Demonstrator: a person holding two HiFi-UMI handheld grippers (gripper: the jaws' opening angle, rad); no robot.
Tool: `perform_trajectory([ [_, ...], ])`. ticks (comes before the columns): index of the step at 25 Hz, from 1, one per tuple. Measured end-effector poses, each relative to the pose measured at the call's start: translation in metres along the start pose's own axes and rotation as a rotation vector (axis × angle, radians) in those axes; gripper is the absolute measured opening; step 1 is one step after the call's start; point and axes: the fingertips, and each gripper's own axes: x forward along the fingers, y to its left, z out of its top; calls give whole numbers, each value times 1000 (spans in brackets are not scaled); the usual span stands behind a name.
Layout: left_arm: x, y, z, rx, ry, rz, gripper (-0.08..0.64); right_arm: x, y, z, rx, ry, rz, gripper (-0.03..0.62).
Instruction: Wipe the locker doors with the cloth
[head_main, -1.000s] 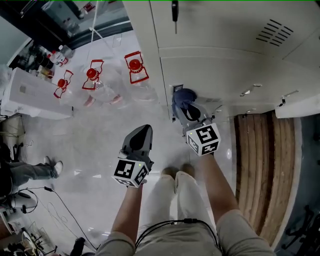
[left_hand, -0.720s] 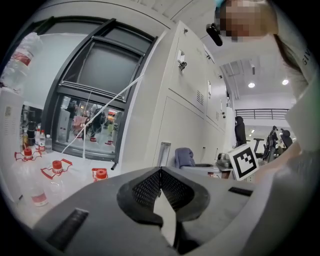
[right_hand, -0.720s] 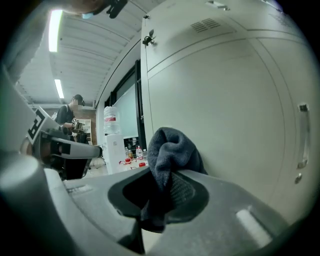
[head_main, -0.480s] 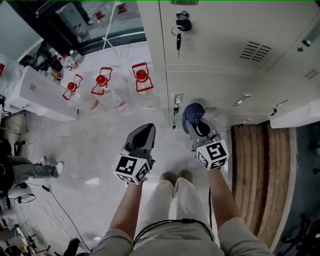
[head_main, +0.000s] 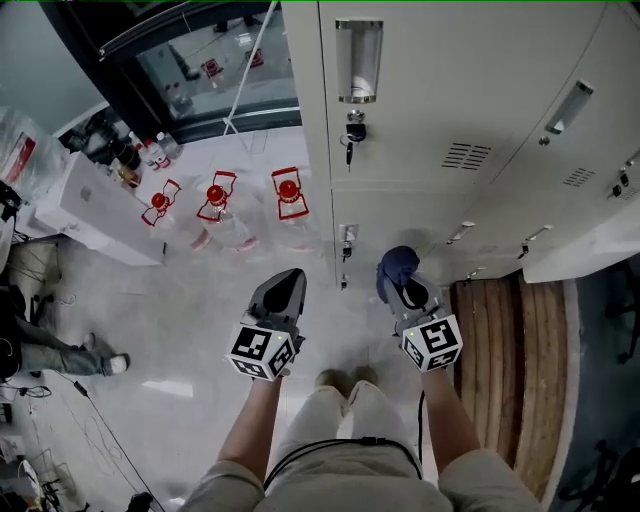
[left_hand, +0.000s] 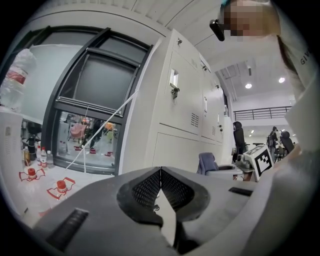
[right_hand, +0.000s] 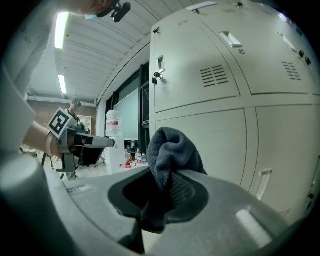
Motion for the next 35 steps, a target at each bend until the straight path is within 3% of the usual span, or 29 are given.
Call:
perform_trajectory([
  [19,-13,-54,99,-31,-74,-47,-2,-81,-5,108,-18,-92,-16,58],
  [26,-18,-70,109,-25,-58,-87,-2,-108,-7,124,-28,-84,-38,57],
  [35,-10,-66,120,10,-36,-71,-2,-119,-22,147,-55,-112,-82,57],
])
